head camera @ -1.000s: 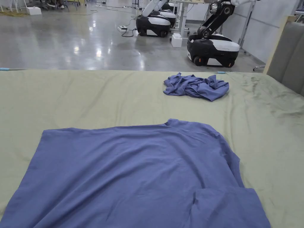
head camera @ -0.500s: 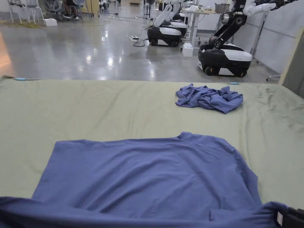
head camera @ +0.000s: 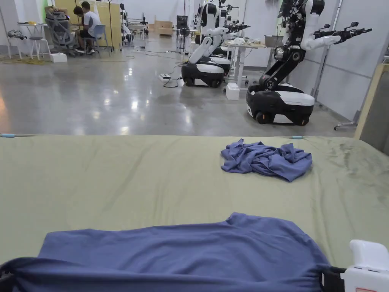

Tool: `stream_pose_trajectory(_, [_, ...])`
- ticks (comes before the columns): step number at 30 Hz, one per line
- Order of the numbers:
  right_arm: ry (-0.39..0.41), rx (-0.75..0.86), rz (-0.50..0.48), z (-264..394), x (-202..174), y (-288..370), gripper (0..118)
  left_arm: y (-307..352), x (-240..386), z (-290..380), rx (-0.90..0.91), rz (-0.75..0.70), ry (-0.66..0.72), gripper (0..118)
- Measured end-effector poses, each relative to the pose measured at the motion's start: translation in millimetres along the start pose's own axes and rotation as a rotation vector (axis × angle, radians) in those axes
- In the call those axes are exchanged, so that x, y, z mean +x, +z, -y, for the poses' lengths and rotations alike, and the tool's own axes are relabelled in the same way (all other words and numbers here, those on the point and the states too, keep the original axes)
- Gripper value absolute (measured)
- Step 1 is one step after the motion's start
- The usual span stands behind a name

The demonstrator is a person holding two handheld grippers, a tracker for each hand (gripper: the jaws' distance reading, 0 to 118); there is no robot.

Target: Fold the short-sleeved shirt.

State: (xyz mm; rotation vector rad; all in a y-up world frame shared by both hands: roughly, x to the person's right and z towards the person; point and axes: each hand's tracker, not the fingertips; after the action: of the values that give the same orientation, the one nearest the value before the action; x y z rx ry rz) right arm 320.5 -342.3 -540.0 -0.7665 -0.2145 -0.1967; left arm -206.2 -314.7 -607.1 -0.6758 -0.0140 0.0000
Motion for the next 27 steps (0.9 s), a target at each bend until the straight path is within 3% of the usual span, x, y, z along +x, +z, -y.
stream_pose_trajectory(6, [-0.002,0.004,0.004,16,5,-26,10,-32,-7,20,-0.072,0.0,0.04,6])
stream_pose_trajectory(7, [0.002,0.02,0.0,17,5,-27,19,-35,-10,25,-0.077,0.018,0.059,6])
stream_pose_trajectory(8, [0.01,0.037,0.006,17,5,-28,40,-37,-12,30,-0.084,0.033,0.079,7])
stream_pose_trajectory(9, [0.014,0.044,0.005,17,6,-27,71,-36,-16,35,-0.1,0.048,0.109,19])
stream_pose_trajectory(10, [0.011,0.048,0.003,17,7,-23,99,-33,-19,41,-0.114,0.051,0.136,57])
stream_pose_trajectory(11, [-0.014,0.078,-0.01,17,9,-13,102,-26,-23,45,-0.128,0.068,0.157,91])
stream_pose_trajectory(12, [-0.04,0.145,-0.05,20,12,3,101,-13,-28,50,-0.131,0.096,0.172,100])
stream_pose_trajectory(16, [-0.032,0.235,-0.046,38,15,61,101,57,-41,62,0.019,0.078,0.194,95])
stream_pose_trajectory(17, [-0.029,0.241,-0.046,46,15,72,101,73,-44,65,0.027,0.097,0.191,88])
stream_pose_trajectory(18, [-0.027,0.243,-0.052,53,14,84,101,88,-45,68,0.023,0.11,0.195,72])
stream_pose_trajectory(19, [-0.025,0.233,-0.059,61,13,92,94,98,-43,71,0.022,0.115,0.196,44])
stream_pose_trajectory(20, [-0.03,0.212,-0.064,69,12,97,79,106,-40,75,0.023,0.107,0.19,21])
stream_pose_trajectory(21, [-0.031,0.193,-0.067,77,10,103,51,112,-38,79,0.028,0.089,0.18,6])
stream_pose_trajectory(22, [-0.031,0.188,-0.063,85,5,110,10,116,-35,83,0.018,0.071,0.165,1])
stream_pose_trajectory(24, [-0.031,0.156,0.001,100,0,116,5,122,-33,92,-0.002,0.079,0.155,0])
stream_pose_trajectory(27, [-0.117,0.115,-0.063,119,-1,125,4,120,-28,103,-0.018,0.089,0.142,0])
